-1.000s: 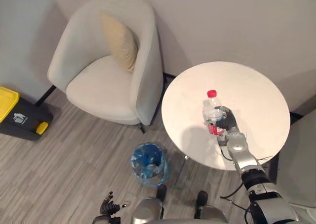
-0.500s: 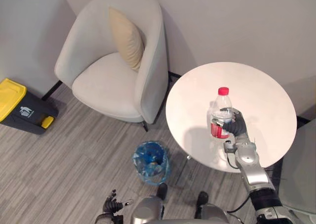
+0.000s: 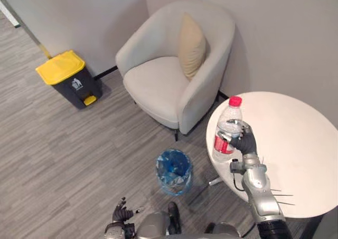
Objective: Gather rubbish on tea table into small bin, then transfer packed bag to large trash can.
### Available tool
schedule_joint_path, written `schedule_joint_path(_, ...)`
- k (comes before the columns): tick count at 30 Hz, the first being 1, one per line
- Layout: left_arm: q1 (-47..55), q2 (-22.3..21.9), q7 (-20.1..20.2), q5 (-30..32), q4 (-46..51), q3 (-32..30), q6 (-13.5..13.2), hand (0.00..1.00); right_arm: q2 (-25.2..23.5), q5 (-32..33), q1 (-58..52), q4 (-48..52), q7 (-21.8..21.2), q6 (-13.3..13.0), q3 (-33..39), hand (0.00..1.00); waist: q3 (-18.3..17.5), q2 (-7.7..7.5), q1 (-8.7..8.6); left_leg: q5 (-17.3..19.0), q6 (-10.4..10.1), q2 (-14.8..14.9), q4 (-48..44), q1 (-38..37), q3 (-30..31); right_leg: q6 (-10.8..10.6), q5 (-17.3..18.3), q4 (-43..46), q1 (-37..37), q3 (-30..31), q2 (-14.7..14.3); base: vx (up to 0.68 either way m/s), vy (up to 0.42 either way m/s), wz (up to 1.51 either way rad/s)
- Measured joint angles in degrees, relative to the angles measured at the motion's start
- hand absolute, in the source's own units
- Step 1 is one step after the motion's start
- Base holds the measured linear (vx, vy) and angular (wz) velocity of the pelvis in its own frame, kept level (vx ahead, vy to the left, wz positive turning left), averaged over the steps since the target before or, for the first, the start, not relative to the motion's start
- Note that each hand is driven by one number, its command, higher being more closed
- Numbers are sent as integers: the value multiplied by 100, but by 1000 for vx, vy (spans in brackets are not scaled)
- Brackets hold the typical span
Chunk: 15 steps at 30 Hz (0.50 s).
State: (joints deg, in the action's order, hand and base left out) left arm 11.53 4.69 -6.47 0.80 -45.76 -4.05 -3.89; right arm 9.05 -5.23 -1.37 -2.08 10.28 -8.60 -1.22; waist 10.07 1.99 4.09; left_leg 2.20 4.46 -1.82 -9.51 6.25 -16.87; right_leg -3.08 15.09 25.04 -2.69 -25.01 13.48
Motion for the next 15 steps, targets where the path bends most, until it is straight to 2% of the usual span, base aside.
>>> schedule_joint_path(1,23,74,-1,16,-6,20,1,0,20,-48,51,-131,-5,1,-149,100,22,-66,-9,29,43,-123,-34,13,9,-53,137,335,-118,32,196,-78,50,16)
schedule_joint_path(3,-17,162,-10,40,-57,119,11,0,70,-180,171,-394,-50,21,-325,100,108,-118,-52,74,112,-279,-139,119,117,-41,212,874,-332,327,356,-80,19,29)
schedule_joint_path(4,-66,208,-10,57,-72,185,20,0,122,-214,167,-473,-53,30,-407,100,122,-101,-118,87,133,-317,-244,190,258,78,138,1183,-553,679,330,-70,-8,80)
schedule_joint_path(5,-137,259,-11,101,-86,228,22,0,203,-215,168,-548,-77,32,-515,100,211,-56,-237,92,146,-328,-398,331,554,243,131,1554,-847,1249,137,-67,-24,94)
schedule_joint_path(6,-180,273,-19,101,-80,225,22,0,246,-216,170,-559,-100,35,-605,100,275,-35,-282,92,143,-323,-490,409,716,192,201,1582,-927,1588,-37,-68,-74,119)
schedule_joint_path(7,-246,298,-25,102,-77,224,17,0,334,-217,183,-557,-178,29,-778,100,353,-24,-341,74,115,-323,-634,629,938,83,293,1484,-1136,2183,-371,-85,-82,108)
schedule_joint_path(8,-305,302,-27,100,-72,224,7,0,427,-227,234,-557,-212,25,-951,100,370,-22,-323,42,65,-339,-758,933,996,33,280,1256,-1360,2636,-586,-93,-90,106)
schedule_joint_path(9,-356,303,-29,100,-74,228,-7,0,472,-231,308,-557,-237,22,-1026,100,420,-81,-336,22,36,-372,-816,1058,1021,20,245,1089,-1432,2737,-611,-80,-91,108)
schedule_joint_path(10,-529,303,-28,101,-77,243,-28,0,594,-276,526,-573,-284,18,-1110,100,670,-55,-352,1,3,-460,-1009,1308,1129,-128,106,1016,-1574,2735,-550,-124,-126,100)
schedule_joint_path(11,-657,247,-35,101,-60,253,-38,0,683,-335,765,-646,-277,19,-1171,100,855,43,-317,-1,-1,-448,-1140,1528,1164,-161,114,1140,-1754,2641,-537,-186,-155,82)
schedule_joint_path(13,-723,180,-121,85,93,251,-58,0,887,-440,1363,-851,-276,35,-1393,100,1031,141,-209,-39,-62,-401,-1171,2078,1145,-159,79,1352,-2340,2664,-596,-200,-134,32)
schedule_joint_path(14,-840,136,-138,80,103,234,-55,0,945,-451,1640,-865,-269,45,-1473,100,1173,211,-157,-118,-181,-305,-1122,2379,1085,-93,1,1359,-2644,2660,-641,-198,-126,38)
schedule_joint_path(15,-961,142,-146,49,160,186,-58,0,953,-452,1898,-898,-272,46,-1558,100,1393,180,-153,-111,-174,-217,-1310,2591,971,-18,-76,1372,-2831,2589,-597,-181,-118,34)
